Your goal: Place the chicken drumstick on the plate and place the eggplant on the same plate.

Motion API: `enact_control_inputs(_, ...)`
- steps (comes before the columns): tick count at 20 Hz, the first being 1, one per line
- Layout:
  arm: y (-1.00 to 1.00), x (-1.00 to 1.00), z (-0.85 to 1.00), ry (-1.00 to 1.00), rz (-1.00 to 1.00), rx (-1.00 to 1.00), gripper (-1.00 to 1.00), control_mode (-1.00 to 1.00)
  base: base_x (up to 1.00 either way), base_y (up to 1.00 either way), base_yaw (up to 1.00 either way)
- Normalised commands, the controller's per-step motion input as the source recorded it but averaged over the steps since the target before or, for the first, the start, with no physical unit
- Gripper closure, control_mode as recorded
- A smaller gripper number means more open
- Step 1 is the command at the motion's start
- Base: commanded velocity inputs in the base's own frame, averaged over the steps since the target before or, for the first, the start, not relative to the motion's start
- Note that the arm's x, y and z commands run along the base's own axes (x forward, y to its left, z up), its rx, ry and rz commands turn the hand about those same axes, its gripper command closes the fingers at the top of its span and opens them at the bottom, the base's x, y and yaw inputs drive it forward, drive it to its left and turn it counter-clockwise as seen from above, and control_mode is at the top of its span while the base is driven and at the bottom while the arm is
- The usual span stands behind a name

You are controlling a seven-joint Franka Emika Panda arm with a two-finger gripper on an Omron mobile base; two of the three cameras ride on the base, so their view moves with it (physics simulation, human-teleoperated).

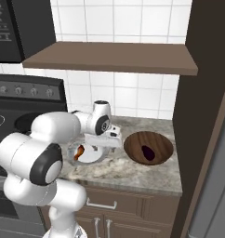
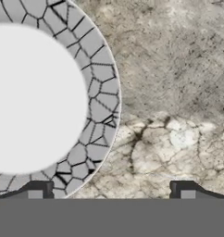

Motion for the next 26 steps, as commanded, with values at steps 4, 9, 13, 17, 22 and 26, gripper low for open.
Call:
enact_control_inputs(4,-0.53,0.00,0.34,0.00,0.02,0.01,-1.00,-1.00,0.00,0.00,0.00)
enact_control_inputs(9,-0.51,0.00,0.13,0.00,0.00,0.01,-1.00,-1.00,0.00,0.00,0.00)
enact_control_inputs(13,-0.63,0.00,0.00,0.00,0.00,0.02,-1.00,-1.00,0.00,0.00,0.00)
enact_control_inputs(17,-0.67,0.00,0.00,0.00,0.00,0.07,-1.00,-1.00,0.00,0.00,0.00)
enact_control_inputs(22,-0.58,0.07,0.00,0.00,0.02,0.09,-1.00,-1.00,0.00,0.00,0.00)
enact_control_inputs(26,-0.49,0.30,0.00,0.00,0.05,0.09,-1.00,-1.00,0.00,0.00,0.00)
